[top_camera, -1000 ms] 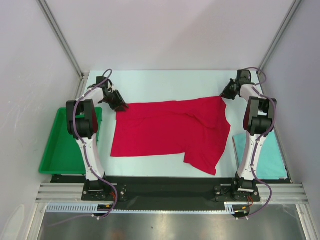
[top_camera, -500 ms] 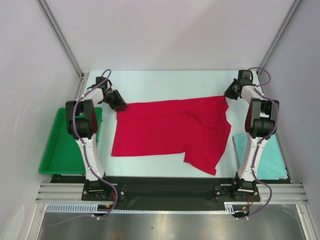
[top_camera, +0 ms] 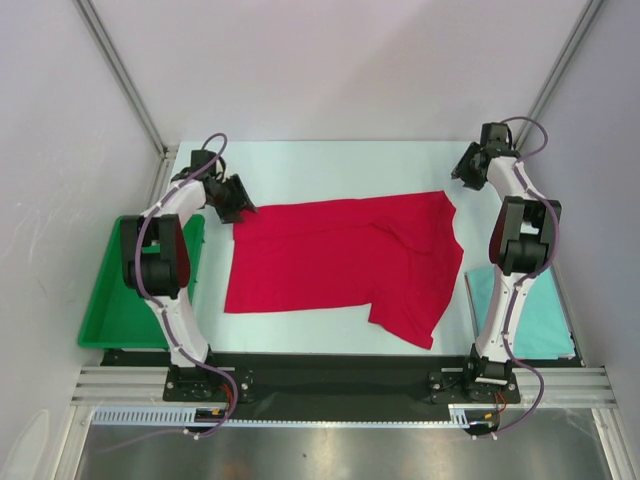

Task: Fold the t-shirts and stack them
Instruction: Fold the tshirt

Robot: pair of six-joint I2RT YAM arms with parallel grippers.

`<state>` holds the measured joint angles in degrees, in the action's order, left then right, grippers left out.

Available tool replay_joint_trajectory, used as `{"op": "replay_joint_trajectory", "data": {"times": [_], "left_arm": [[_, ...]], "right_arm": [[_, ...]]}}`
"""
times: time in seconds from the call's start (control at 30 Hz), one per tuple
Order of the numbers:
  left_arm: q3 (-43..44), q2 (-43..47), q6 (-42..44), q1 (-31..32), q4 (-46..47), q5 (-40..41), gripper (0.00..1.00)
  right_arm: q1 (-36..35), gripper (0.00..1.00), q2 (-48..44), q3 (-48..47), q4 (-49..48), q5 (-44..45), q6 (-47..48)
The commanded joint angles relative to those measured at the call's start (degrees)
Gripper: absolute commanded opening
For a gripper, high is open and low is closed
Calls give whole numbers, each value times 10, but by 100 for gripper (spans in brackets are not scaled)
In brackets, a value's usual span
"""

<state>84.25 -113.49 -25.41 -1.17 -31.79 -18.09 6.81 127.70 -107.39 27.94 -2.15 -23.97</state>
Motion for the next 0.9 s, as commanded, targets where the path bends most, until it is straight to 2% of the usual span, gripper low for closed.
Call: {"op": "replay_joint_trajectory", "data": {"times": [0.0,0.07,0.27,0.4,0.53,0.83,0.87], "left_arm": [[-50,75,27,7,21,15,55],[-62,81,32,7,26,5,55],[-105,109,23,7,62,-55,52],[-130,118,21,23,73,-64,52],[-110,87,26,19,60,-68,51],[-51,45,26,14,33,-74,51],[-50,43,26,0,32,-74,51]], "right_arm": [[-22,51,-73,24,42,12,40],[-33,53,-97,50,47,-9,49],[-61,55,-209,215,23,-77,41],[-55,50,-258,335,-4,-144,-6],[-45,43,-286,410,-25,-206,-47],[-35,46,-288,449,-28,-205,-78],[-33,46,-286,450,-30,-206,-81]]}}
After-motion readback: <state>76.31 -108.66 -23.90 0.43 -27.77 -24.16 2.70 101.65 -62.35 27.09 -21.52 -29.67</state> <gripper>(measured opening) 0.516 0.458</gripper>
